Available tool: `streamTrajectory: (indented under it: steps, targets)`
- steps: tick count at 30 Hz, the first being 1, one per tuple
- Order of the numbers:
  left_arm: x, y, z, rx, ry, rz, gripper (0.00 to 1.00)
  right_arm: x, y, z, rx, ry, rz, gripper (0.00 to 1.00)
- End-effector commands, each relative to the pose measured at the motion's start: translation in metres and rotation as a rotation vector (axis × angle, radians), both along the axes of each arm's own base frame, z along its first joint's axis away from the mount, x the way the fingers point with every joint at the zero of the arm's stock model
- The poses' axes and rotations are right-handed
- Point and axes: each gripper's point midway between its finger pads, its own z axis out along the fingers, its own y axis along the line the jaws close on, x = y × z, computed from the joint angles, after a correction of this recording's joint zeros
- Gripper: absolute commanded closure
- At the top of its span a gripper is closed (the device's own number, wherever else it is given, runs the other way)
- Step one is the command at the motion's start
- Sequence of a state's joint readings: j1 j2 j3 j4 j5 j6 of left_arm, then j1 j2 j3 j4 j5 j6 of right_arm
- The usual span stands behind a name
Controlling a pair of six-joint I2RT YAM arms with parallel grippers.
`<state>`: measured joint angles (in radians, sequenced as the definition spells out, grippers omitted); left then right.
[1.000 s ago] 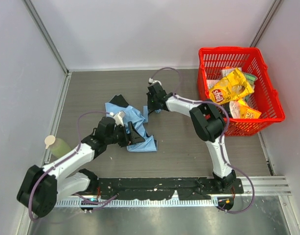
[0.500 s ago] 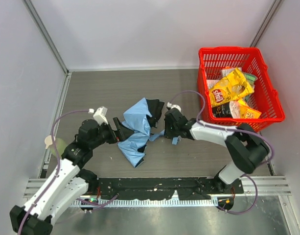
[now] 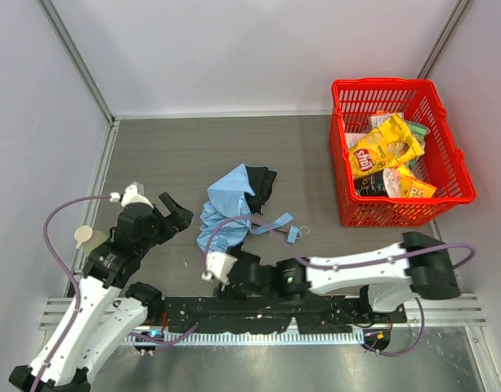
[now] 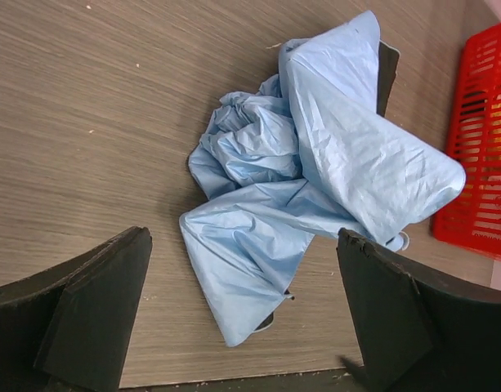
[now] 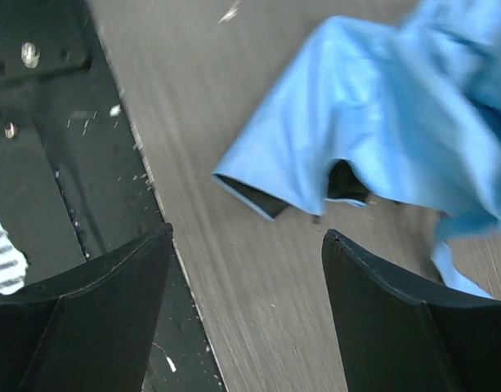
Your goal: Put away the umbrella
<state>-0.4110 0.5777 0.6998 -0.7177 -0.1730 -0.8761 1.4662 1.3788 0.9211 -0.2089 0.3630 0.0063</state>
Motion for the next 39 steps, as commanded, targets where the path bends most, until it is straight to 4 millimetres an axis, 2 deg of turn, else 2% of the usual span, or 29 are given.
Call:
streamTrajectory:
  steps: [1,4,9,12,14,17,20,21,22,27,32,34,39]
  targets:
    - [0.000,0.012,0.002,0.040,0.047,0.055,0.00,-0.007,0.029,-0.038,-0.178,-0.170,0.115,0.22]
    - [-0.002,0.010,-0.005,0.026,0.088,0.054,0.00,0.001,0.036,-0.056,-0.223,-0.235,0.101,0.22]
    - [-0.007,0.008,-0.011,-0.016,0.094,0.052,0.00,0.034,0.040,-0.061,-0.270,-0.397,-0.043,0.24]
    - [-0.010,0.008,-0.018,-0.025,0.103,0.058,0.00,0.044,0.049,-0.062,-0.254,-0.442,-0.067,0.26]
    - [-0.011,0.008,-0.023,-0.027,0.113,0.056,0.01,0.050,0.050,-0.067,-0.269,-0.453,-0.074,0.31]
    - [-0.013,0.006,-0.028,-0.030,0.133,0.044,0.00,0.064,0.044,-0.072,-0.291,-0.476,-0.119,0.63]
    - [-0.012,0.008,-0.033,-0.022,0.137,0.055,0.00,0.067,0.050,-0.053,-0.213,-0.447,-0.102,0.80]
    - [-0.011,0.009,-0.034,-0.020,0.133,0.056,0.00,0.069,0.052,-0.047,-0.186,-0.428,-0.106,0.95]
    - [-0.010,0.007,-0.034,-0.026,0.126,0.049,0.00,0.075,0.052,-0.038,-0.158,-0.400,-0.115,0.99]
    - [-0.006,-0.018,-0.026,-0.135,0.040,-0.071,0.00,0.100,0.062,-0.011,0.021,-0.102,-0.082,0.99]
    - [-0.003,-0.040,-0.018,-0.267,-0.046,-0.149,0.00,0.126,0.046,-0.014,0.121,0.234,-0.030,0.99]
    - [-0.002,-0.045,-0.019,-0.293,-0.046,-0.162,0.00,0.131,0.041,-0.020,0.135,0.324,-0.020,0.99]
    - [0.004,-0.059,-0.023,-0.365,0.015,-0.174,0.00,0.147,0.036,-0.015,0.252,0.455,-0.034,0.99]
